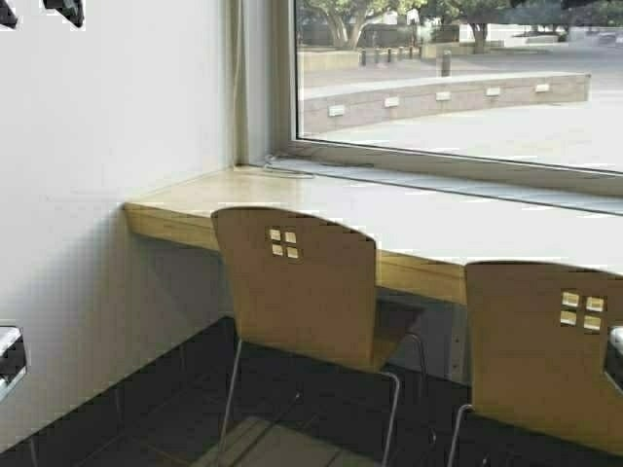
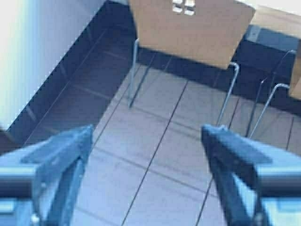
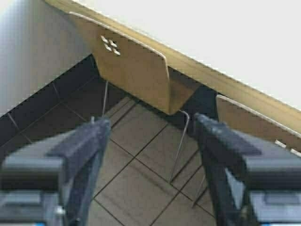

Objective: Push the chairs under the table

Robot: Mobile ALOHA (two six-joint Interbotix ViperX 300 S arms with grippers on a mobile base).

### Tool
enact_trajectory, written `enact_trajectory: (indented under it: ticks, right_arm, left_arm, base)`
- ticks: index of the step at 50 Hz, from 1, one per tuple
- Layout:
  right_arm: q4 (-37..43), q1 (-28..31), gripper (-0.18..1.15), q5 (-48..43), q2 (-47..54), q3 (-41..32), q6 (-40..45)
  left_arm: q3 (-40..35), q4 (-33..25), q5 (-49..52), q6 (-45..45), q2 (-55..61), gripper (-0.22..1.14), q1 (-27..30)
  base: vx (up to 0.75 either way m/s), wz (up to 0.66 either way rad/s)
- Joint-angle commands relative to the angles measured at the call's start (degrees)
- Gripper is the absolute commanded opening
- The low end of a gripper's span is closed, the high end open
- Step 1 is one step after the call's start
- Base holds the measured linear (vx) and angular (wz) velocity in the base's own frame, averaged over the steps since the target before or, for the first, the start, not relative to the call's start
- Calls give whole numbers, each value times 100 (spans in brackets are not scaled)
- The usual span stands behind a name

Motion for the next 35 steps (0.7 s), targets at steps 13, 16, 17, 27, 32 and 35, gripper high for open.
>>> enact_trajectory:
  ticks: [13, 16, 17, 27, 32, 35]
  right_arm:
    - [35, 9, 90, 26, -105, -79, -9]
    - [35, 9, 90, 26, -123, -97, -9]
    - [35, 9, 90, 26, -123, -105, -9]
    - [26, -9, 90, -18, 0, -193, -9]
    - [35, -158, 90, -70, 176, -264, 0]
    - [62, -229, 90, -70, 202, -281, 18]
  left_arm:
    - [9, -9, -290, -132, 0, 99, 9]
    - [0, -9, -281, -193, -26, 99, 9]
    - [-9, -9, -281, -220, -35, 99, 18]
    - [-18, -9, -290, -325, -26, 99, 9]
    - [-26, -9, -281, -334, 0, 99, 9]
    - [-9, -9, -290, -325, -35, 99, 9]
  base:
    - [-39, 16]
    - [-41, -1]
    - [-41, -4]
    - [-40, -9]
    - [-40, -15]
    - [-42, -19]
